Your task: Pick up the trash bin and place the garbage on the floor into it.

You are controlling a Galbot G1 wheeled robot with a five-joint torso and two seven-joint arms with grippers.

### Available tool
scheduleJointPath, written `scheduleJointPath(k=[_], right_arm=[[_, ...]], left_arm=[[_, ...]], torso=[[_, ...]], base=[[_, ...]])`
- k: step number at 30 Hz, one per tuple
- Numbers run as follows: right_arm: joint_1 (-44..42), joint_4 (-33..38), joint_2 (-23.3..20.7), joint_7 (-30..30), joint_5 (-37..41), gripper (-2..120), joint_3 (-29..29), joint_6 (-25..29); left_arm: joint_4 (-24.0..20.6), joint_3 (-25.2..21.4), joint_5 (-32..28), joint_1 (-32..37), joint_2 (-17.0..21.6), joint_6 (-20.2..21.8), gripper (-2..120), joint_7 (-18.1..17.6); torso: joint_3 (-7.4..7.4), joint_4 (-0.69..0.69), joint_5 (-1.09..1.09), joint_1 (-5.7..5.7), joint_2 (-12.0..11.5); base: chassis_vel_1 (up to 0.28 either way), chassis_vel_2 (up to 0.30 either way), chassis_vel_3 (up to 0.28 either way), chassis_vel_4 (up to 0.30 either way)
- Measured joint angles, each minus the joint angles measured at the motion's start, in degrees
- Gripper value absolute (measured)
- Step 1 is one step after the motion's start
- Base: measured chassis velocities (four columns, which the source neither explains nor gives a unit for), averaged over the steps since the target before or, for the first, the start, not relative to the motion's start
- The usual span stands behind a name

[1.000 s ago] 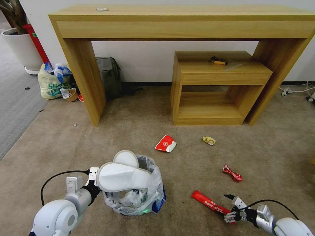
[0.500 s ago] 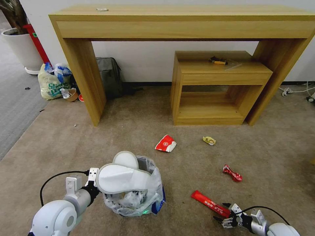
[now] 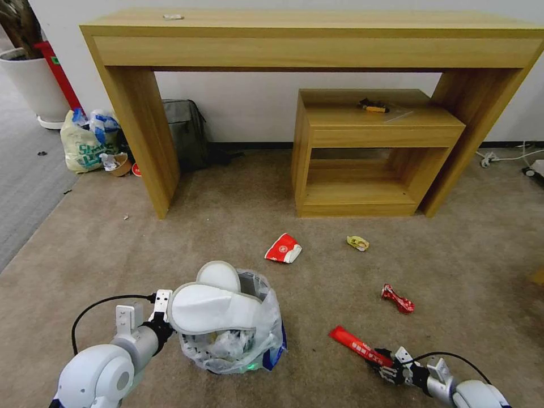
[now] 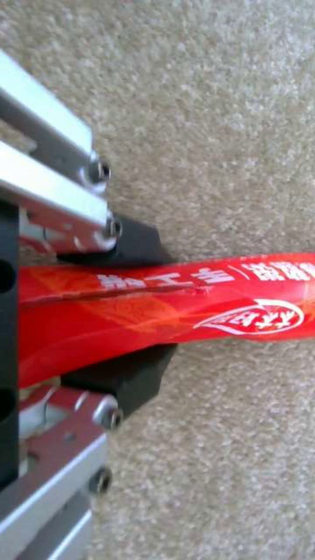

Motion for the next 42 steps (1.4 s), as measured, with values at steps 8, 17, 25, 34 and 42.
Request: scheduleJointPath(k=[8, 17, 25, 34, 42], right_arm=[[-3.1, 4.6, -0.1, 0.6, -0.8, 4, 1.5, -0.4], [-9.0, 18.5, -1.2, 1.7, -1.4, 0, 6.6, -0.9], [-9.9, 33.7, -2.3, 3.4, 1.2, 0, 11.2, -3.0], [-1.5, 49.5, -3.2, 7.6, 8.0, 0, 5.6, -11.2], [7.9, 54.2, -2.8, 8.8, 10.5, 0, -6.6, -15.7]], left_arm=[[0.0, 0.1, 0.0, -0.1, -0.2, 0.0, 0, 0.0], [-0.1, 0.1, 0.1, -0.1, -0.1, 0.0, 0, 0.1], [-0.3, 0.3, 0.1, -0.2, 0.1, 0.0, 0, -0.1], [1.1, 1.6, 0.0, -1.6, 0.8, 0.0, 0, -0.3], [3.3, 4.6, -2.3, -5.0, 2.4, 0.0, 0, -1.1]], torso=[[0.04, 0.07, 0.21, 0.0, 0.0], [0.03, 0.03, 0.07, 0.01, 0.0], [0.02, 0.03, 0.06, 0.0, 0.0], [0.02, 0.03, 0.04, 0.01, 0.0], [0.02, 0.0, 0.02, 0.01, 0.0]], base=[[0.0, 0.0, 0.0, 0.0], [0.0, 0.0, 0.0, 0.0], [0.0, 0.0, 0.0, 0.0], [0.0, 0.0, 0.0, 0.0], [0.0, 0.0, 0.0, 0.0]])
